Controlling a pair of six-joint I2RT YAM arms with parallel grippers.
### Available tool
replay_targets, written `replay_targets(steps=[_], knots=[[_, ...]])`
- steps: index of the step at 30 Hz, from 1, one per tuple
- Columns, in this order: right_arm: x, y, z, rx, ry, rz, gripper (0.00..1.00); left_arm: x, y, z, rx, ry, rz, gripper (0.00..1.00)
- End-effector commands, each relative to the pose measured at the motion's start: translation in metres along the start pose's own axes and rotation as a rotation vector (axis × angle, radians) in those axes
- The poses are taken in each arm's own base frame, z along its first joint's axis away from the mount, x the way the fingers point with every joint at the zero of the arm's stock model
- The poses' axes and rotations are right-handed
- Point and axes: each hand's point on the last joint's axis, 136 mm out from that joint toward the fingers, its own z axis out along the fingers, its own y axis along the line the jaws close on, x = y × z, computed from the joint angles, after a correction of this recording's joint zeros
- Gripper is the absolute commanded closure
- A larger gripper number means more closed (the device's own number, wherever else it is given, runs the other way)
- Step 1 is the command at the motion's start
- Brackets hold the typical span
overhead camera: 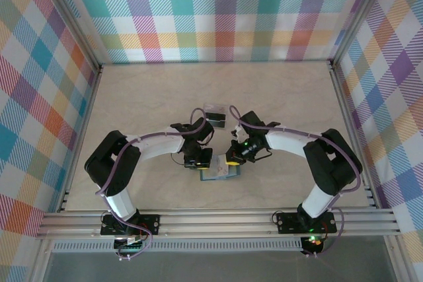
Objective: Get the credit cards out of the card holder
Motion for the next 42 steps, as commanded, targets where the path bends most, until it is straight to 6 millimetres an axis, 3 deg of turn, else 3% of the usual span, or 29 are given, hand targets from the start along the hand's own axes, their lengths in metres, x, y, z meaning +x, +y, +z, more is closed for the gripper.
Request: replay_targets(steps=[1, 11, 19, 23, 31, 42], knots=[[0.001, -0.008, -0.014, 0.083, -0.025, -0.019, 1.0, 0.004, 0.014, -0.007, -0.083, 0.001, 0.015, 0.98], [-0.004, 0.01, -0.041, 0.091, -0.082, -0.164, 1.0, -0.011, 0.006, -0.028, -0.042, -0.09, 0.015, 0.98], [-0.023, 0.025, -0.068, 0.18, -0.143, -0.552, 1.0, -0.032, 0.012, -0.046, 0.084, -0.204, -0.079, 0.97], [-0.031, 0.031, -0.073, 0.231, -0.075, -0.867, 1.0, -0.034, 0.018, -0.049, 0.112, -0.221, -0.1, 0.96], [-0.056, 0.036, -0.085, 0.352, 0.106, -1.238, 1.0, -0.035, 0.025, -0.051, 0.106, -0.227, -0.097, 0.96], [-0.091, 0.038, -0.094, 0.466, 0.24, -1.353, 1.0, -0.028, 0.036, -0.046, 0.083, -0.228, -0.093, 0.96]])
